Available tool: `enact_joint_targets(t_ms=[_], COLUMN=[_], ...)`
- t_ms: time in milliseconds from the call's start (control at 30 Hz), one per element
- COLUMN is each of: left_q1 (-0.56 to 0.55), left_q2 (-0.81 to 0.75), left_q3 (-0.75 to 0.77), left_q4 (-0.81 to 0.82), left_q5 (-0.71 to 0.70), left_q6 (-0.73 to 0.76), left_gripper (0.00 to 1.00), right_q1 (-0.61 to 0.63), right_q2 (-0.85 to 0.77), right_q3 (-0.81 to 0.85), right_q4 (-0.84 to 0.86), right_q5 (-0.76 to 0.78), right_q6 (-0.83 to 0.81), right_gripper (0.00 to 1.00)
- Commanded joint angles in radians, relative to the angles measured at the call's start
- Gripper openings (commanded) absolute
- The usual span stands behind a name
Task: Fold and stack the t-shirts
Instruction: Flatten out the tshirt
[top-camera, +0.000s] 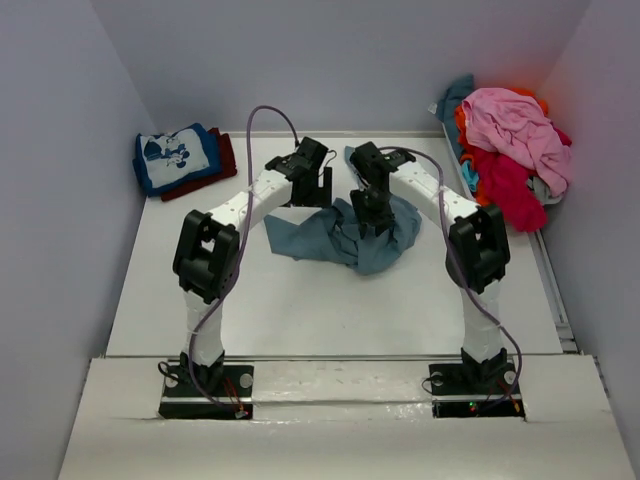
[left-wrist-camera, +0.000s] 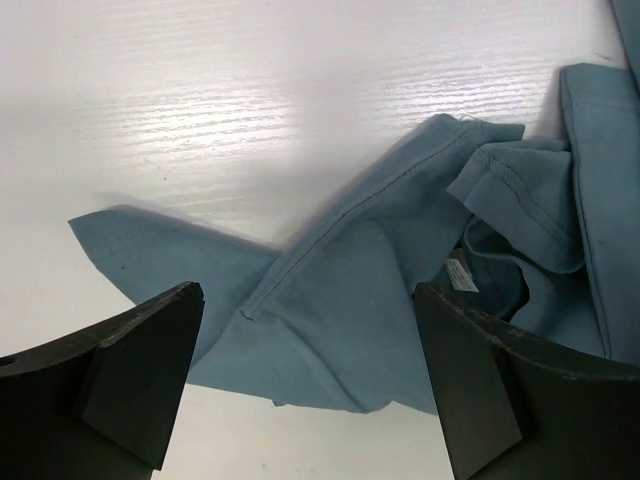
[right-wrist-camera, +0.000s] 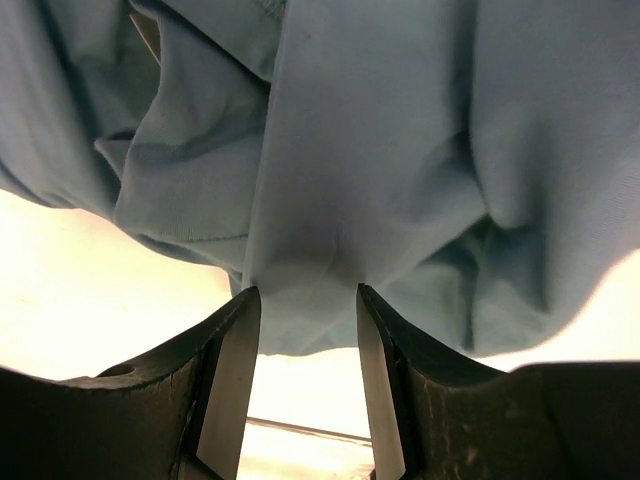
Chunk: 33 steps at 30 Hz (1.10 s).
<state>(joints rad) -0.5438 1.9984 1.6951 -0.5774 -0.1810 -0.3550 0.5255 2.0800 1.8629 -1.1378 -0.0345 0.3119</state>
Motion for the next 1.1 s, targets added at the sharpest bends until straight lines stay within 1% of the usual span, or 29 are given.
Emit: enact_joint_targets(t_ms=[0,167,433,500,600,633,667,733,967,1067], left_q1=[0.013,0.013,0.022,0.022,0.022,0.022,0.022,0.022,0.022,0.022], left_q2=[-0.073,-0.078,-0.070,-0.067,-0.062,-0.062,-0.061,-0.059,-0.055,-0.059], left_q3=[-0.005,-0.011,-0.009,-0.008,0.000,0.001,0.001,0.001,0.003,0.008], left_q4=[-0.018,-0.015,-0.010,-0.009,-0.012,-0.012,-0.012,-0.012,-0.007,-0.009], left_q5=[-0.011,-0.009,0.000,-0.002,0.000,0.000,0.000,0.000,0.008,0.008], left_q6=[0.013,0.014,0.014,0.016,0.016,0.016,0.017,0.019,0.024,0.027], left_gripper=[0.99,0.99,0.99,0.99,0.99,0.99,0.99,0.99,0.99,0.99], right_q1=[0.034,0.044,0.074,0.074,0.074,0.074,0.074,0.083,0.084,0.084], right_q2=[0.028,0.060,0.091,0.094,0.088,0.083,0.074,0.051,-0.064,-0.130], right_q3=[-0.024,-0.030,0.022,0.025,0.022,0.022,0.019,0.024,0.027,0.070], right_q4=[0.045,0.059,0.041,0.038,0.029,0.026,0.024,0.012,-0.019,-0.056], right_q5=[-0.016,-0.031,-0.030,-0.027,-0.005,0.008,0.016,0.030,0.128,0.180], right_q6=[0.015,0.023,0.030,0.032,0.039,0.044,0.047,0.052,0.093,0.113], right_gripper=[0.49,0.49,0.49,0.48,0.34,0.20,0.14,0.07,0.07,0.07])
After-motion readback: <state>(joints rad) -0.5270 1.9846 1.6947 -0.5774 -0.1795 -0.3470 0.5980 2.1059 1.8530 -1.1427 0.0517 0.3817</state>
